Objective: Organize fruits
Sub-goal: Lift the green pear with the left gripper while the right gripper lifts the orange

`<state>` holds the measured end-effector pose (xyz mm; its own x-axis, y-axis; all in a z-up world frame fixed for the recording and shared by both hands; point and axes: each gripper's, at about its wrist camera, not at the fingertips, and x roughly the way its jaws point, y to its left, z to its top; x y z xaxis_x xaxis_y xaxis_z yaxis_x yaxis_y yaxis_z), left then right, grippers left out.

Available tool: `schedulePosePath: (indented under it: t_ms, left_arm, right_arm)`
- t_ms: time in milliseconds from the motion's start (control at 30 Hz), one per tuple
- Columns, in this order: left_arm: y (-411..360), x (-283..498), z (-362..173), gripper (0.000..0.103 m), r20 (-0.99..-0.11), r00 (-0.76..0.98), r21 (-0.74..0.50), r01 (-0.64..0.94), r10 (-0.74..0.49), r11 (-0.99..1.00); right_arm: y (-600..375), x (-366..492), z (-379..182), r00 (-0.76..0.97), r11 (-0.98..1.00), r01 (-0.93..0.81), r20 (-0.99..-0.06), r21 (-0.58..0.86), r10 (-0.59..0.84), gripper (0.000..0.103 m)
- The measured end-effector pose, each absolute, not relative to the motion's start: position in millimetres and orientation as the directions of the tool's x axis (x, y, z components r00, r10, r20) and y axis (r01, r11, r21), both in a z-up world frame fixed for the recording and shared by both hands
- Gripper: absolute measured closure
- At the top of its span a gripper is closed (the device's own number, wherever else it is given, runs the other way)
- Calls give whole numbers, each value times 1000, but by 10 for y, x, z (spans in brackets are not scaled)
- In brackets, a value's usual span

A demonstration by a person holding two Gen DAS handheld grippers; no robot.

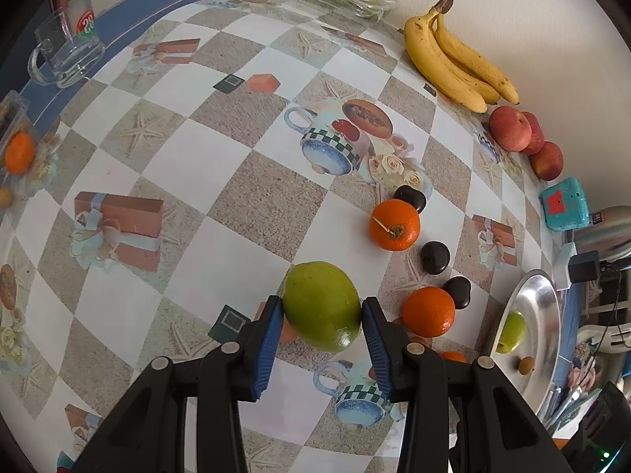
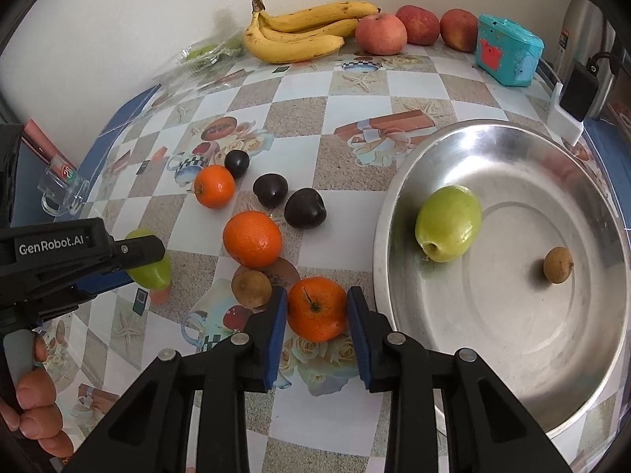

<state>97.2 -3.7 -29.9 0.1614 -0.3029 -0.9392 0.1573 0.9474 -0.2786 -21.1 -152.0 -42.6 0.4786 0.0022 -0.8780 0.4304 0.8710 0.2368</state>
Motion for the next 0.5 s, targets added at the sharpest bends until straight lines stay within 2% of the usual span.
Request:
schedulePosePath:
  t_ms: [200, 300, 400, 500]
  left_arm:
    - [-60, 983, -314, 59, -935, 141, -306, 153, -327, 940]
    - [-60, 984, -311, 59, -932, 135, -317, 150, -338, 936]
    - [-76, 982, -324, 59, -931, 127, -324, 150, -343, 934]
    - [-90, 978, -346, 59, -930, 118, -329, 150, -348, 932]
  right_arm:
    - [-1615, -231, -431, 473, 829, 470, -880, 302, 53, 70]
    - [-1674, -292, -430, 472, 791, 504, -877, 348, 85, 67]
    - [-1660, -298, -414, 474, 786, 505, -876, 356, 92, 61]
    - [-1596, -263, -415, 455, 804, 502, -888, 318, 68, 60]
